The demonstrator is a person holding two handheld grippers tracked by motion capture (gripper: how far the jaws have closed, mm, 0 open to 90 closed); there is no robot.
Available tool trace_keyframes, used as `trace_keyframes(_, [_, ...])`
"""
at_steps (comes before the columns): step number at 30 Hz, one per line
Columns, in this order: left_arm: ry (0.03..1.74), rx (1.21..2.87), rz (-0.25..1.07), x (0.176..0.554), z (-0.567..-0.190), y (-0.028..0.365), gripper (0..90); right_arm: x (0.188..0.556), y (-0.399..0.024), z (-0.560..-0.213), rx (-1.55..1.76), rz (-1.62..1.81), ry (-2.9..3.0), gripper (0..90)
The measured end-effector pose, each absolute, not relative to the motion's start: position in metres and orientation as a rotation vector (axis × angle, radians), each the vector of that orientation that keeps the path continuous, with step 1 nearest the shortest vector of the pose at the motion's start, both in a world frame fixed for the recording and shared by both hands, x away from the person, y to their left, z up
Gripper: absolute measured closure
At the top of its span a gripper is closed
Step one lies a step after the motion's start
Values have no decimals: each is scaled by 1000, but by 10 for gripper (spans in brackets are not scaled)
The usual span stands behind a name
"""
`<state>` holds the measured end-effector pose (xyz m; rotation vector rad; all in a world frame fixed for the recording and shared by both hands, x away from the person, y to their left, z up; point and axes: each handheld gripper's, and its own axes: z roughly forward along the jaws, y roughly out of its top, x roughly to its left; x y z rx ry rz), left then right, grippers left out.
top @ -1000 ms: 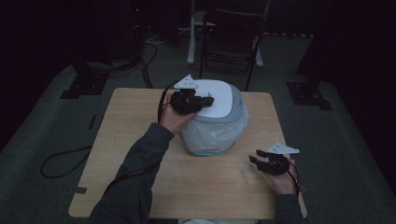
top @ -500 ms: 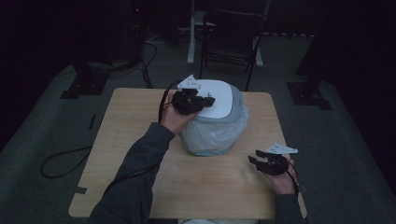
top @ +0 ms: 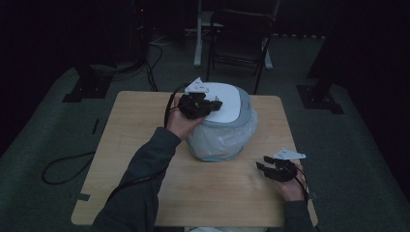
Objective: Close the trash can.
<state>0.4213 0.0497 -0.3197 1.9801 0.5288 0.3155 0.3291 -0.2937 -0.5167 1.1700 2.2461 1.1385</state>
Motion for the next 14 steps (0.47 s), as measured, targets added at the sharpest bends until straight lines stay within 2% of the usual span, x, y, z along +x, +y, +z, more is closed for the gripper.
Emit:
trace_keyframes(1, [526, 1973, 315, 420, -319, 52, 837, 330, -294, -518, 1173, 1135, 2247, 520])
trace_keyframes(4, [538, 1925, 327, 417, -315, 64, 803, 331, -294, -522, 1184, 1119, 2255, 520])
trace_keyframes(10, [558, 1876, 352, 404, -312, 97, 671, 334, -290, -531, 1192, 1045, 2262, 516])
trace_keyframes(14, [587, 1846, 371, 397, -316, 118, 623, 336, -287, -537, 1198, 1011, 2275, 515])
